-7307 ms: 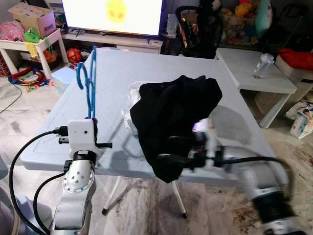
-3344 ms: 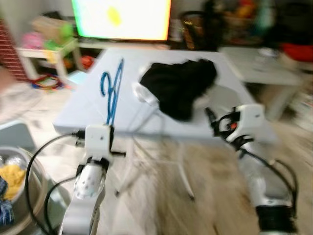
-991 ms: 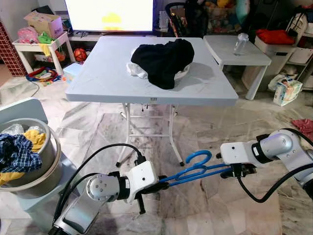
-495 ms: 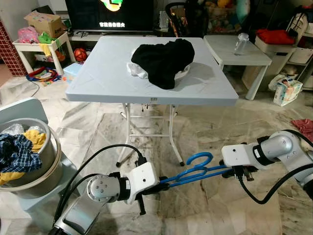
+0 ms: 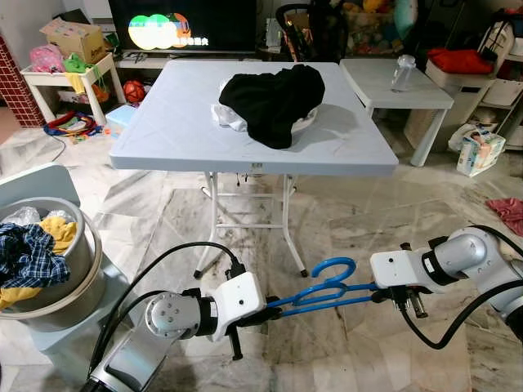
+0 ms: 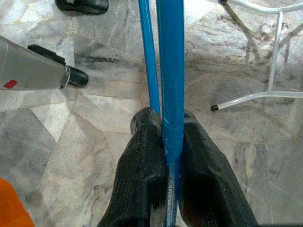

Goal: Hang hanger

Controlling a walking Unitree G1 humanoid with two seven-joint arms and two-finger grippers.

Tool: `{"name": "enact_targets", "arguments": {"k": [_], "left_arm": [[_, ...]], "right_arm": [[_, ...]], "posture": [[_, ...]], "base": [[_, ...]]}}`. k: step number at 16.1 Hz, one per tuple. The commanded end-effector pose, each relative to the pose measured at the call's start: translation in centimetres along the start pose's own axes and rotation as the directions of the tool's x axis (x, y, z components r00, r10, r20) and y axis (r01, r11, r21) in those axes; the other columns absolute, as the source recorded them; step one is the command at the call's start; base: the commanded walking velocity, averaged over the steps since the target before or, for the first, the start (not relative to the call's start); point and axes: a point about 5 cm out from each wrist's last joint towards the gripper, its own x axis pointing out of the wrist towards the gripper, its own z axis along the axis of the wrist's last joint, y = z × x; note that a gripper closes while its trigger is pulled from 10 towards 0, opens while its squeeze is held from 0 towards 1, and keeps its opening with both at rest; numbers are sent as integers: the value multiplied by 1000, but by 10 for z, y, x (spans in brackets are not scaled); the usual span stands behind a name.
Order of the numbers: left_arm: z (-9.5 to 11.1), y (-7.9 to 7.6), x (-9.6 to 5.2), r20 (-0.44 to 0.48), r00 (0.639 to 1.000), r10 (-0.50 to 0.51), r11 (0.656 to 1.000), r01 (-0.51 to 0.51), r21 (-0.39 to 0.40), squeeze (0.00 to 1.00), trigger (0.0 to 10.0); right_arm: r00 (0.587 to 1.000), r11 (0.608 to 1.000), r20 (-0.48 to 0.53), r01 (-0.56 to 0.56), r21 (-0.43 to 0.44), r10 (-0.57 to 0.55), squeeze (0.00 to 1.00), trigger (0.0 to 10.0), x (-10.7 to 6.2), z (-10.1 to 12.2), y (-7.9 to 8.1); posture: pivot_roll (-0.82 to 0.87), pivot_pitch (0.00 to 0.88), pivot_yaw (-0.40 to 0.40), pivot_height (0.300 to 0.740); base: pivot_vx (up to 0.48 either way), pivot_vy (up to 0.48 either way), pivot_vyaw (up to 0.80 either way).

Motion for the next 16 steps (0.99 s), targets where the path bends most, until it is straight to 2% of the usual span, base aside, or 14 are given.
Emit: {"name": "enact_targets", "arguments": {"k": [1,4,5,6,8,9,10,15,16], "left_arm": [[5,0,1,18,1000,-9,1000,9,6,0,10000],[7,1,1,16,1000,-1,1000,1,6,0,10000],[6,3,0,13,1000,7,1000,-7,-6,1000,10000],[4,5,-1,6,1000,-2,1000,2,-22,1000,10000],[5,8,-2,18,1000,10,1000,-10,-4,1000,10000],[5,11,-6,23,999,27,1000,-27,-8,1000,10000],[6,15,-8,44,998,50,998,-49,-34,1000,10000],[24,24,-24,89,993,75,997,-72,-36,1000,10000],[25,25,-27,77,994,80,997,-79,-16,1000,10000]], "right_arm": [[1000,1000,17,6,0,-6,0,0,-1,3,-3],[999,1000,36,9,9,-9,0,0,1,4,-3],[999,1000,34,10,10,-10,0,0,1,3,-3],[999,1000,30,12,13,-13,0,0,1,2,-2],[999,999,15,45,15,-45,0,0,0,-1,-5],[995,996,-42,88,-12,-88,0,0,-1,-8,-10],[992,994,-62,109,-21,-111,0,0,-2,-11,-12],[967,976,-131,217,-32,-219,0,0,3,-20,-19],[960,970,-140,240,-35,-242,0,0,5,-22,-21]], "posture": [[72,0,-30,740],[72,0,-31,740],[72,0,-31,740],[72,0,-32,740],[73,0,-34,740],[75,0,-35,740],[75,0,-35,740],[85,0,-44,740],[86,0,-46,740]], "base": [[0,0,0],[0,0,0],[0,0,0],[0,0,0],[0,0,0],[0,0,0],[0,0,0],[0,0,0],[0,0,0]]}}
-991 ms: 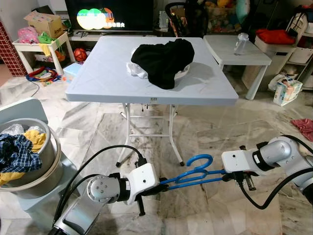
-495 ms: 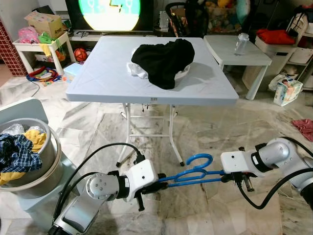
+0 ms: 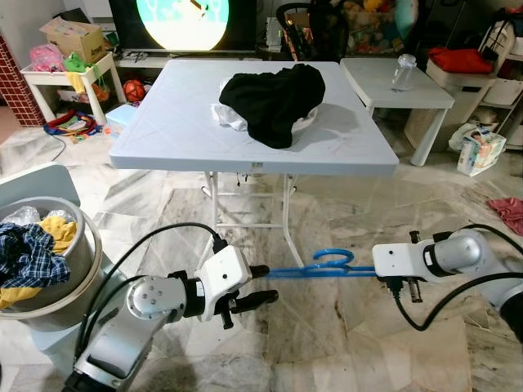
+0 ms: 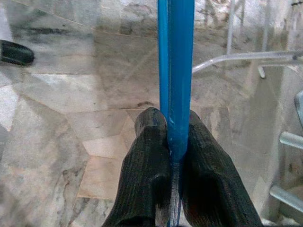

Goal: Hang hanger

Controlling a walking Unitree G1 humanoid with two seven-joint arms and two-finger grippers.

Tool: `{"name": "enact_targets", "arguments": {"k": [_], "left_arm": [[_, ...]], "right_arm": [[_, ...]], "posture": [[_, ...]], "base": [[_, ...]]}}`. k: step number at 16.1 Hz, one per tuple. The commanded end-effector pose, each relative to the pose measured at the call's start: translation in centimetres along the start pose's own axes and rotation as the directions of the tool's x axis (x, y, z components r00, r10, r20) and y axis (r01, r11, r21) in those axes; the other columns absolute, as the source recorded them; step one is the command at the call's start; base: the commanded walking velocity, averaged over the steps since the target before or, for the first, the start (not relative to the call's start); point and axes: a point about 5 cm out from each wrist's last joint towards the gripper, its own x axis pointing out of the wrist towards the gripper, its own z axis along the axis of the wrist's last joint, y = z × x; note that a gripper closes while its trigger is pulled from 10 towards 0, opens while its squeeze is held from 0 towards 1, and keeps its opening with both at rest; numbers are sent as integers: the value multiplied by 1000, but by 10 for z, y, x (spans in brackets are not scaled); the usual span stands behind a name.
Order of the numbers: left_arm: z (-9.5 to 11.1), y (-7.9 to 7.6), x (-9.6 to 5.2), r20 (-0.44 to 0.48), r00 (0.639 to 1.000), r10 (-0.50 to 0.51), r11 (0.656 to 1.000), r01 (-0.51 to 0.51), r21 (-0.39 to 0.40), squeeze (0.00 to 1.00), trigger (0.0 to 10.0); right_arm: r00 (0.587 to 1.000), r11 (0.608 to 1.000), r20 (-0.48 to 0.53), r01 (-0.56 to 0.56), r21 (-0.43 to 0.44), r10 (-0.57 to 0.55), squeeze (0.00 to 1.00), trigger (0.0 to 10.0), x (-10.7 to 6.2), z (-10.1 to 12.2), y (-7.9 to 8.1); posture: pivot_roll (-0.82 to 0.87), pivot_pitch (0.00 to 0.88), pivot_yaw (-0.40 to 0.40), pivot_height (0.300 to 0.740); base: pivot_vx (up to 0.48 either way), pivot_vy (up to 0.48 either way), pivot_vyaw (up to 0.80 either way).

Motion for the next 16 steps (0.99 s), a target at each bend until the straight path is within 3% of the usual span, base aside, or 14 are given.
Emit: {"name": "enact_targets", "arguments": {"k": [1,3,4,5,6,7,9,11,12,13,14,15,16], "left_arm": [[3,5,-5,-2,999,34,999,-34,11,1000,10000],[-9,16,-10,-12,965,262,964,-262,-31,1000,10000],[-13,21,-12,2,910,414,908,-413,-67,1000,10000],[-15,18,-15,21,830,557,819,-546,-176,1000,10000],[-16,15,-19,22,763,646,744,-623,-242,1000,10000],[-18,12,-20,10,721,693,701,-670,-246,1000,10000],[-25,11,-25,-40,621,783,605,-775,-180,1000,10000],[-26,16,-33,-48,505,862,490,-854,-176,1000,10000],[-26,19,-37,-52,457,888,443,-880,-172,1000,10000],[-28,22,-40,-59,432,900,416,-891,-182,1000,10000],[-29,26,-40,-70,423,904,401,-891,-213,1000,10000],[-30,29,-38,-75,424,902,397,-887,-237,1000,10000],[-28,31,-36,-65,423,904,393,-881,-263,1000,10000]], "right_arm": [[999,999,-4,43,-10,-43,0,0,-1,2,-6],[990,986,31,137,90,-140,0,0,5,1,-7],[981,968,88,154,199,-174,0,0,11,4,0],[968,926,130,160,342,-215,0,0,23,3,17],[961,901,140,165,401,-238,0,0,28,3,28],[951,841,149,160,517,-272,0,0,33,3,36],[924,720,145,169,673,-353,0,0,37,2,53],[870,510,53,237,827,-490,0,0,35,2,63],[823,332,-53,287,898,-566,0,0,34,3,65],[783,184,-125,293,938,-609,0,0,32,6,66],[752,83,-177,294,952,-635,0,0,32,14,68],[709,10,-213,296,955,-673,0,0,33,22,66],[682,-17,-238,314,949,-692,0,0,31,27,63]], "posture": [[87,0,-47,740],[89,0,-50,740],[91,0,-55,740],[93,0,-60,740],[99,0,-68,740],[99,0,-69,740],[95,0,-68,740],[85,0,-67,740],[79,0,-64,740],[70,0,-61,740],[66,0,-58,740],[63,0,-54,740],[60,0,-51,740]], "base": [[0,0,0],[0,0,0],[0,0,0],[0,0,0],[0,0,0],[0,0,0],[0,0,0],[0,0,0],[0,0,0],[0,0,0],[0,0,0],[0,0,0],[0,0,0]]}}
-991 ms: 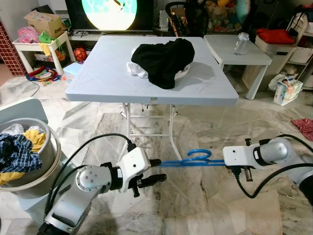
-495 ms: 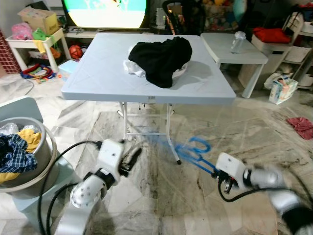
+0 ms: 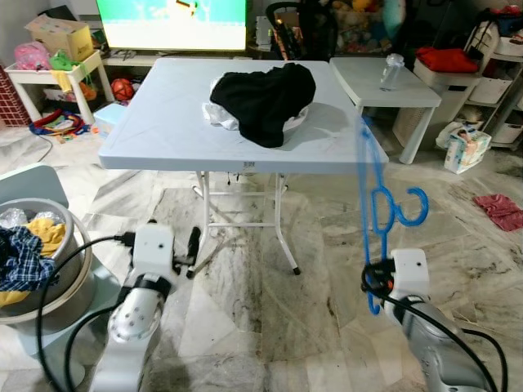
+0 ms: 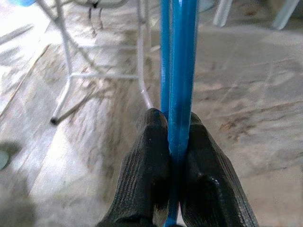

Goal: Hang hanger

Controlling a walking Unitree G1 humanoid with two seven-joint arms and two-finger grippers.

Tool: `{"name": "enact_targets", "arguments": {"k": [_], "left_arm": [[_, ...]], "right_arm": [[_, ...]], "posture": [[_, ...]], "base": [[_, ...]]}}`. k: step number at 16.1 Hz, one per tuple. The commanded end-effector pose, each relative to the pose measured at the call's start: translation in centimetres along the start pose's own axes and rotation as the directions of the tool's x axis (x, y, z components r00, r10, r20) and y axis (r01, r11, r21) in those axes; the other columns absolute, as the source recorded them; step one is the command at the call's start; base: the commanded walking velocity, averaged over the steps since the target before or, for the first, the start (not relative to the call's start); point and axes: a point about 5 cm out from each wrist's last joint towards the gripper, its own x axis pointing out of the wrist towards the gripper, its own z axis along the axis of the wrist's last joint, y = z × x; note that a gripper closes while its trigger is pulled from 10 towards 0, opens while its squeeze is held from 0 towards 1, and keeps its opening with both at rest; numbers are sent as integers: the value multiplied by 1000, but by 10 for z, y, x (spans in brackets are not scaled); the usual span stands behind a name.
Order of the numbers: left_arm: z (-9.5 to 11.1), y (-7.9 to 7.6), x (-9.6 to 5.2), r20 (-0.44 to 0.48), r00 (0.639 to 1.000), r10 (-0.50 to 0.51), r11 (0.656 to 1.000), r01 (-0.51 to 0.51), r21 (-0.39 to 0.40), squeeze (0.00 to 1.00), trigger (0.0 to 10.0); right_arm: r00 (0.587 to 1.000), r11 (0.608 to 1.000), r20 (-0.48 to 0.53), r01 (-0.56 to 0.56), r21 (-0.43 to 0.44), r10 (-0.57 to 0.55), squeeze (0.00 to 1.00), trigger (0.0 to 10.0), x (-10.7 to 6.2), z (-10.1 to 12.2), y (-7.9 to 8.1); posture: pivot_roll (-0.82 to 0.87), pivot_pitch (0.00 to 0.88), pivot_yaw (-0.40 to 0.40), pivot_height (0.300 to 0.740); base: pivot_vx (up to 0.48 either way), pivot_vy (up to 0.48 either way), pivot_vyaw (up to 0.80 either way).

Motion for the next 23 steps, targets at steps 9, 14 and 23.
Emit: {"name": "enact_targets", "arguments": {"k": [9,14,23], "left_arm": [[-8,-20,7,-37,999,-3,994,-1,-106,1000,10000],[-27,1,-1,-100,994,51,992,-62,-108,0,10000],[-32,-9,-9,-139,990,-36,980,8,-198,0,10000]], "right_arm": [[986,986,-37,161,-39,-162,0,5412,1,10,-13],[982,983,-50,179,-33,-180,0,10000,2,8,-16],[981,986,-101,163,-17,-164,0,10000,-4,0,-14]], "posture": [[55,0,-39,740],[60,0,-36,740],[51,0,-41,740]], "base": [[0,0,0],[0,0,0],[0,0,-407]]}}
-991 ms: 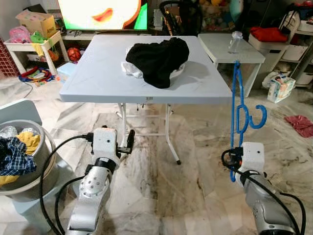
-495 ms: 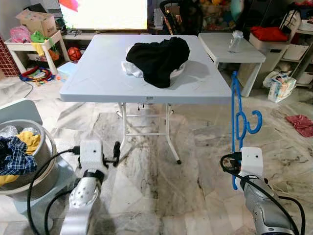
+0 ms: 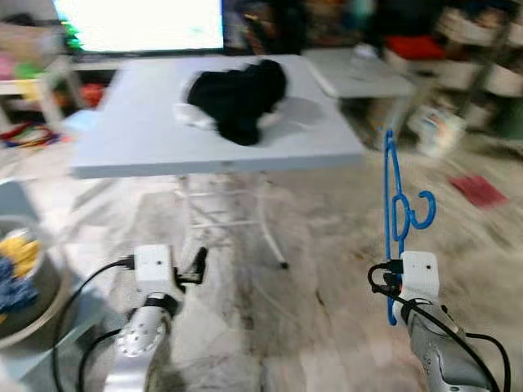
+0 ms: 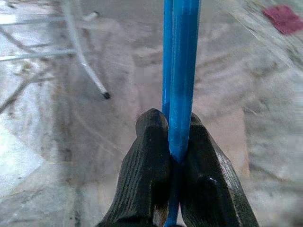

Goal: Hang hanger

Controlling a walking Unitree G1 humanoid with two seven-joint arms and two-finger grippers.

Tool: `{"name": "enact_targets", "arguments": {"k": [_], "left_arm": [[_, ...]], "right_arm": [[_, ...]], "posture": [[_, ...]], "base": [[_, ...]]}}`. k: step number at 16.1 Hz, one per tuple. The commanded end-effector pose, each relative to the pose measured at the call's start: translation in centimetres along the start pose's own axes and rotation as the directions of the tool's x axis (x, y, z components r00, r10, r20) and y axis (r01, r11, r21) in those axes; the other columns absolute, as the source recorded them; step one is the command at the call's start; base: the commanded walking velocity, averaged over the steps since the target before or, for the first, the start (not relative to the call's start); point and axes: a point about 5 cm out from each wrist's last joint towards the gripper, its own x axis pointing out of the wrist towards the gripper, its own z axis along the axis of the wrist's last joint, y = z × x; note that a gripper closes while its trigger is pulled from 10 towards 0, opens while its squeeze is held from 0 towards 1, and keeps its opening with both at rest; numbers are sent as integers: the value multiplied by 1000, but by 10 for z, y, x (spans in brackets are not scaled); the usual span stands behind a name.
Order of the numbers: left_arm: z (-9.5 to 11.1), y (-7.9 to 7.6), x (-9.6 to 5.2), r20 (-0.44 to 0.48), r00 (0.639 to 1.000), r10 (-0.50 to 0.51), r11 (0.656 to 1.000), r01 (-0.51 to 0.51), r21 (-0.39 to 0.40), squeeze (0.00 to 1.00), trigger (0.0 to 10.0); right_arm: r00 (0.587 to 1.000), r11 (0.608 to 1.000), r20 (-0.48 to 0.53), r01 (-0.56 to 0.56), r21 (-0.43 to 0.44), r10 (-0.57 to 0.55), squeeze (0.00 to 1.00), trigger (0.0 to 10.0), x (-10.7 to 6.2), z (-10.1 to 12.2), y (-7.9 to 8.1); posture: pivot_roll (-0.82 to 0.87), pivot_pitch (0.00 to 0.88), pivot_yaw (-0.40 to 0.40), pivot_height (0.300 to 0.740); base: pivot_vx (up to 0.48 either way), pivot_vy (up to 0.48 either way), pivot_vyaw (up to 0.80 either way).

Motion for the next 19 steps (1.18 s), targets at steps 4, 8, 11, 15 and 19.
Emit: {"name": "enact_targets", "arguments": {"k": [4,8,11,15,19], "left_arm": [[5,1,1,2,1000,-29,1000,29,-3,0,10000],[6,1,3,-13,999,-53,998,53,-22,0,10000],[6,2,5,-17,998,-62,998,62,-19,0,10000],[6,0,5,-17,997,-75,997,74,-28,0,10000],[7,0,8,-18,997,-80,997,80,-24,0,10000]], "right_arm": [[1000,1000,14,-9,13,9,0,10000,-3,6,1],[1000,999,12,-19,31,19,0,10000,-2,6,5],[1000,999,15,-16,29,15,0,10000,1,8,4],[1000,999,10,-3,36,3,0,10000,2,9,2],[1000,999,8,-3,37,3,0,10000,3,9,3]], "posture": [[48,0,-37,740],[49,0,-35,740],[50,0,-35,740],[48,0,-31,740],[47,0,-30,740]], "base": [[0,138,-800],[0,310,-345],[0,324,0],[0,327,-123],[0,332,-655]]}}
